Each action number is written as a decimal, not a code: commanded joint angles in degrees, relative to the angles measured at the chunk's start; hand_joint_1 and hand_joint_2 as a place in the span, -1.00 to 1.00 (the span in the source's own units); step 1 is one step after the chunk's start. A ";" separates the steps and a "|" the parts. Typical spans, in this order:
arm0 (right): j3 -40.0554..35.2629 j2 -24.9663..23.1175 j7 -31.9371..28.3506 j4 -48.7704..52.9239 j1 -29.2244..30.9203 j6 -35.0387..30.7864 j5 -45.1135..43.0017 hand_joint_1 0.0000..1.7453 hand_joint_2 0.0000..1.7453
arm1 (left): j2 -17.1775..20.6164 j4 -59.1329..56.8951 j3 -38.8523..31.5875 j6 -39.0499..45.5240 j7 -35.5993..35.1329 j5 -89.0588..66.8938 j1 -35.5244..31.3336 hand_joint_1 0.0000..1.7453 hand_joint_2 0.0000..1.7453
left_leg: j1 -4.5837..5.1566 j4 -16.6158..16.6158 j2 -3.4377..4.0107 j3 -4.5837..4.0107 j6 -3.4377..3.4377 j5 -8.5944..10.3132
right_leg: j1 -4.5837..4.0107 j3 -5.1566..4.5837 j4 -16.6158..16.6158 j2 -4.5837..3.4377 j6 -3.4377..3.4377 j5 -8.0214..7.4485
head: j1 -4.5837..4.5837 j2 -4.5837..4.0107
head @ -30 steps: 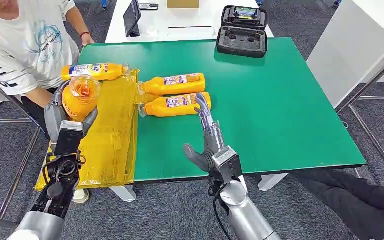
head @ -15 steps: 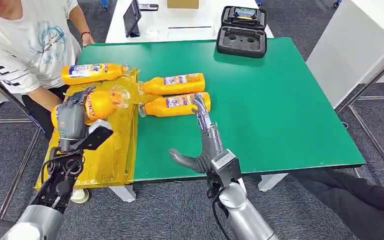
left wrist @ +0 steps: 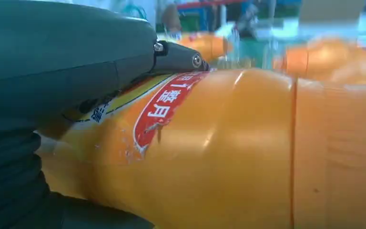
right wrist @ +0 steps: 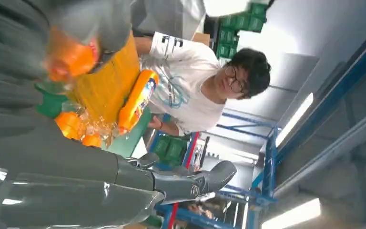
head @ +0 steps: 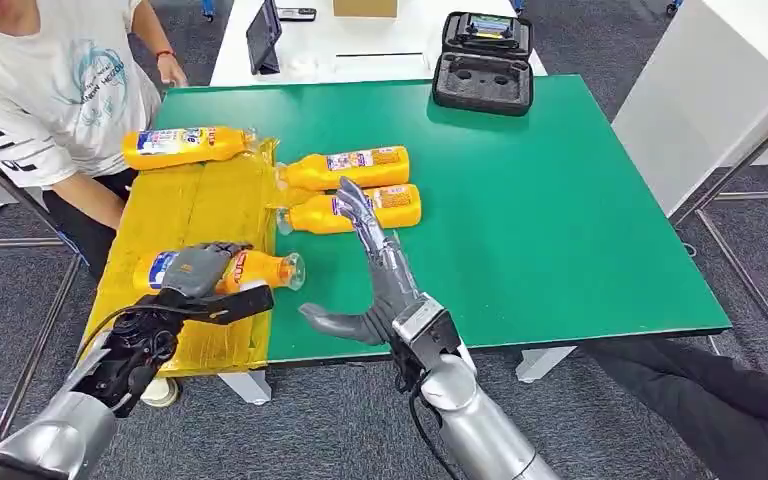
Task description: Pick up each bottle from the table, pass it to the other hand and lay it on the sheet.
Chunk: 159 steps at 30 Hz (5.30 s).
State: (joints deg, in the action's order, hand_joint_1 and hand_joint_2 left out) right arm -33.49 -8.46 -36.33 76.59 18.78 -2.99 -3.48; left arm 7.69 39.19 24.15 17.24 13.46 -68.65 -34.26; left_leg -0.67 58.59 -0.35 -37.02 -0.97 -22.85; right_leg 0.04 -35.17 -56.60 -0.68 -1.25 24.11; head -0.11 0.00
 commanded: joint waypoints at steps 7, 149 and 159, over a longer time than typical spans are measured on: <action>-2.03 0.02 -0.50 -9.67 4.43 3.00 -2.11 -1.00 1.00 | 5.50 -5.28 4.41 -5.99 -2.05 -2.39 -5.19 1.00 1.00 | -0.02 -0.01 0.12 0.21 0.03 -0.09 | -0.04 0.18 0.02 -0.05 0.01 0.05 | 0.02 0.00; -5.16 18.61 28.89 -18.94 11.95 8.93 34.71 -1.00 1.00 | -13.72 33.23 -20.68 22.76 26.54 61.07 23.68 -1.00 1.00 | 0.12 -0.06 -0.16 0.24 0.01 -0.09 | 0.05 0.28 0.10 0.15 -0.03 0.06 | 0.02 0.00; -6.33 19.20 29.13 -22.25 15.40 12.30 35.88 -1.00 1.00 | -13.65 33.37 -21.30 22.76 26.54 61.21 24.77 -1.00 1.00 | 0.06 -0.03 -0.03 0.11 -0.01 -0.07 | 0.04 0.14 0.07 0.02 -0.04 0.02 | 0.02 0.00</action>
State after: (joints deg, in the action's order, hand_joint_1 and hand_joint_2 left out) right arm -36.11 9.53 -7.06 60.76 29.08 7.74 31.96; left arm -6.88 74.62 4.20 40.04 40.17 -7.45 -9.56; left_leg -0.65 58.60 -0.49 -37.07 -0.98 -22.86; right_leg 0.04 -35.16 -56.57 -0.60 -1.28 24.11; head -0.09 0.00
